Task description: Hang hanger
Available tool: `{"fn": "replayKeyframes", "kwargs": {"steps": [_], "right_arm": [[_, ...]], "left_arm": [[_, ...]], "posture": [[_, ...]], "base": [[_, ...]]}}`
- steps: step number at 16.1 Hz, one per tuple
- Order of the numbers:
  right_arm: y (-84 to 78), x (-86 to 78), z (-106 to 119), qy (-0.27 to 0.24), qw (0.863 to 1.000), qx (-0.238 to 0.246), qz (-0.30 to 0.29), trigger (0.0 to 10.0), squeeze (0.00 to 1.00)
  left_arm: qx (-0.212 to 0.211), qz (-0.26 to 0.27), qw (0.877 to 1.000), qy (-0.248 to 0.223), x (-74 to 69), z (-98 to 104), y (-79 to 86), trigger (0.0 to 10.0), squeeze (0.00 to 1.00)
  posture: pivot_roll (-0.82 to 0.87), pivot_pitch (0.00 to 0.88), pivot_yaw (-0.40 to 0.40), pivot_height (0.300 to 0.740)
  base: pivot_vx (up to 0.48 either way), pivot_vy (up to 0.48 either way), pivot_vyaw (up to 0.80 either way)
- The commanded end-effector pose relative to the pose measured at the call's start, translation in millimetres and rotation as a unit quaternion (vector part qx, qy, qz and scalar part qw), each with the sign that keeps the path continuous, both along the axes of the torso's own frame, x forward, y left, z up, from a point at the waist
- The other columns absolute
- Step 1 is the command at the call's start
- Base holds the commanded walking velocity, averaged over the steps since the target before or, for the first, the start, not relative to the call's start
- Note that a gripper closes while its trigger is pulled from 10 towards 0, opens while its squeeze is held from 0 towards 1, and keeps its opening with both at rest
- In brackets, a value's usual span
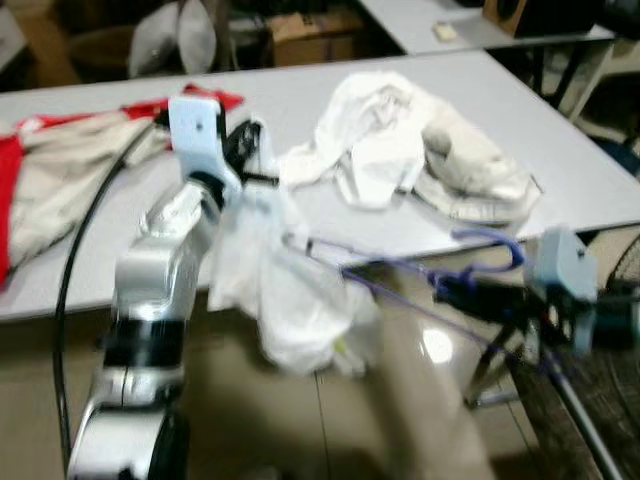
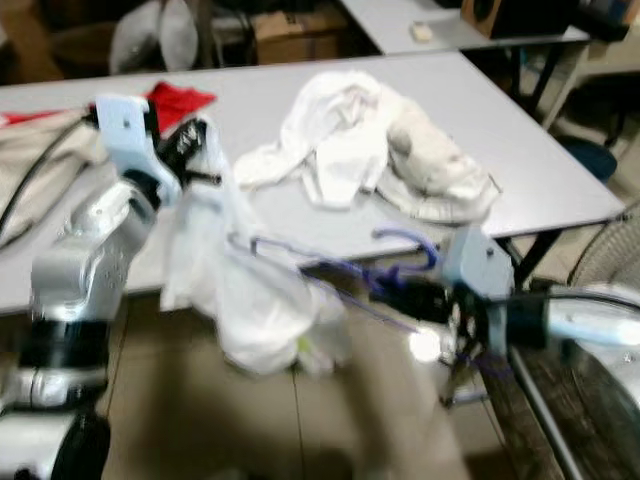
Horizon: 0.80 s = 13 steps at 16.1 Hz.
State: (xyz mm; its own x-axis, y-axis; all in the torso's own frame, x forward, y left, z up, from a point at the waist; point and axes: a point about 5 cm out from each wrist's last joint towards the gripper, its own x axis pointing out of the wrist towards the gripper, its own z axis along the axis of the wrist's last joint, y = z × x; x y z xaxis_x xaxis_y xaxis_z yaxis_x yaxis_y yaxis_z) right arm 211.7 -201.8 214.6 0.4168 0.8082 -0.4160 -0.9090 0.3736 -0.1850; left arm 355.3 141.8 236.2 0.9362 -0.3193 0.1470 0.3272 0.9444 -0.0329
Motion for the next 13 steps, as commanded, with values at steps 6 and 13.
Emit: {"fn": "replayKeyframes", "kwargs": {"steps": [6,13], "right_arm": [[12.5,12.7,0.2,0.005,0.997,-0.028,0.067,10.0,0.0],[21.9,67.5,12.7,-0.071,0.99,-0.091,0.078,10.0,0.0]], "left_arm": [[-0.009,-0.072,0.993,-0.094,-1.2,64.0,-8.2,10.0,0.0],[-0.044,-0.173,0.964,-0.197,-37.8,140.0,-15.7,10.0,0.0]], "posture": [[-0.19,0.047,0.047,0.74],[-0.17,0.04,0.031,0.74]], "base": [[0.402,0.0,0.0],[0.401,0.0,0.0]]}}
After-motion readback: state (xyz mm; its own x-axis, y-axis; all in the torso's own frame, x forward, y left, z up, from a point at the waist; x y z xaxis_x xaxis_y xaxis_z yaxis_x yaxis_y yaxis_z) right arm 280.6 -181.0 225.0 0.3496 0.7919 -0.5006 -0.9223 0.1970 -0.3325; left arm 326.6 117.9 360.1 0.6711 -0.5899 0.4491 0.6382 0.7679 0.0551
